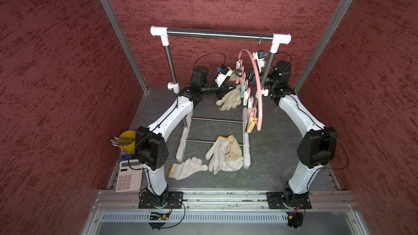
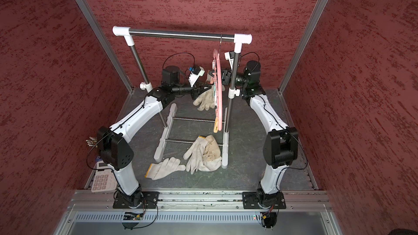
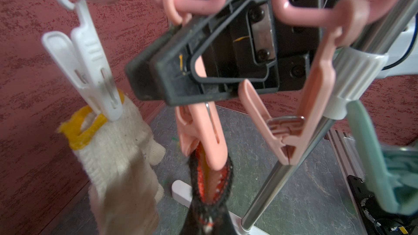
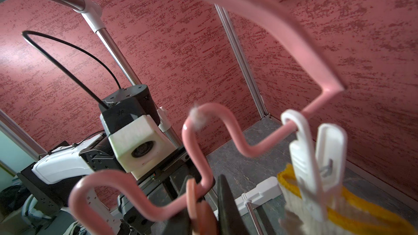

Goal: Clip the gloves onto a hanger to dry
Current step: Clamp the glove onto the hanger.

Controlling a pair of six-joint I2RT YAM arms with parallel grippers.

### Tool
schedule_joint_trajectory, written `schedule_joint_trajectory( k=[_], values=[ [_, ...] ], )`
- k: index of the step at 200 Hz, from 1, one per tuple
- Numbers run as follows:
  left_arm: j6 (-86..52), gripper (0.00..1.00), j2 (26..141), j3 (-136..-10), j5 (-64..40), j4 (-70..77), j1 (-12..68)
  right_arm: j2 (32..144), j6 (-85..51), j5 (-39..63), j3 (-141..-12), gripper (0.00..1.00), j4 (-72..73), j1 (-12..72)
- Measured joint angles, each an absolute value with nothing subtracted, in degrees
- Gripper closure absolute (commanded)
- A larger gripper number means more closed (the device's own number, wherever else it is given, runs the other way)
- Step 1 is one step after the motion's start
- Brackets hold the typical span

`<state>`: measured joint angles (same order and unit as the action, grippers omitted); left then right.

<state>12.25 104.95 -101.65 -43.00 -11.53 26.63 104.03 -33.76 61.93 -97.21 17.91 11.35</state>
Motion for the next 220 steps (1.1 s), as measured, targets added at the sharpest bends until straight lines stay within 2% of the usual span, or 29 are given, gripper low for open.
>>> schedule_joint_trajectory(
  k=[220],
  values=[
    [10.92, 1.0, 105.93, -101.62, -43.46, -9.78, 26.7, 104.03, -35.62, 62.81, -97.21, 1.0, 19.94, 11.35]
  ],
)
